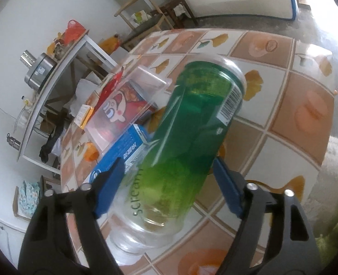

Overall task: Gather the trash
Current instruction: 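Grasp the green plastic bottle with the left tool, then grasp the clear plastic box with the right tool and lift it off the red can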

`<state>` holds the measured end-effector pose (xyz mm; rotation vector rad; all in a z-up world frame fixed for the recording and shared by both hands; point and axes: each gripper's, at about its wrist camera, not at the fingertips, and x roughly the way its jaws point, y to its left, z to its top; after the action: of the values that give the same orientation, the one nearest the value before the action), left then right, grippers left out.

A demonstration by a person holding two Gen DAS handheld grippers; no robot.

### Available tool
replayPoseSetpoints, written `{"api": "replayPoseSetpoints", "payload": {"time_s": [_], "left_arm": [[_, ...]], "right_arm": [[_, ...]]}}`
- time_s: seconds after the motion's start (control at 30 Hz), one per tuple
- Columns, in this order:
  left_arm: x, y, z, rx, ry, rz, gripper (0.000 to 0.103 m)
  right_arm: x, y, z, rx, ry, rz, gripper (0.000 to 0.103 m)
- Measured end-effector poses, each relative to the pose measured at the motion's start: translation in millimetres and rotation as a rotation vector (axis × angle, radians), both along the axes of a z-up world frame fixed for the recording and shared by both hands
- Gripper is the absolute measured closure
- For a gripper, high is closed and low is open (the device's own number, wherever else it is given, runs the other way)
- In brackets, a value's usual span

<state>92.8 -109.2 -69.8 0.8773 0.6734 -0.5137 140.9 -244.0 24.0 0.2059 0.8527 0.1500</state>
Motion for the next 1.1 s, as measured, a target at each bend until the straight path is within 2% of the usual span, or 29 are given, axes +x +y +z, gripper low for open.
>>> {"api": "replayPoseSetpoints", "payload": {"time_s": [0.1, 0.3, 0.4, 0.53, 0.63, 0.73, 0.83, 0.93, 1.1], "left_arm": [[-6, 0, 0, 0.002, -0.015, -0.005, 0.031], [-25, -3, -4, 0.061, -0.082, -0.046, 0.032], [-29, -2, -3, 0.055, -0.081, -0.055, 0.033], [-31, 1, -2, 0.039, -0.075, -0.061, 0.035], [-31, 2, -1, 0.025, -0.069, -0.064, 0.038], [-30, 2, -1, 0.010, -0.059, -0.062, 0.038], [-30, 2, -1, 0.006, -0.057, -0.063, 0.038], [-30, 3, -1, 0.006, -0.057, -0.070, 0.038], [-31, 4, 0, -0.001, -0.048, -0.082, 0.038]], "right_arm": [[6, 7, 7, -0.014, -0.012, 0.067, 0.006], [39, 44, 25, -0.083, -0.058, 0.387, 0.006], [78, 69, 24, -0.112, 0.006, 0.586, 0.006], [126, 99, 18, -0.146, 0.091, 0.758, 0.006], [157, 115, 8, -0.163, 0.167, 0.841, 0.006], [182, 127, -6, -0.170, 0.233, 0.888, 0.006], [202, 134, -23, -0.133, 0.317, 0.916, 0.006], [212, 138, -39, -0.146, 0.357, 0.907, 0.006], [231, 130, -49, -0.068, 0.380, 0.863, 0.006]]}}
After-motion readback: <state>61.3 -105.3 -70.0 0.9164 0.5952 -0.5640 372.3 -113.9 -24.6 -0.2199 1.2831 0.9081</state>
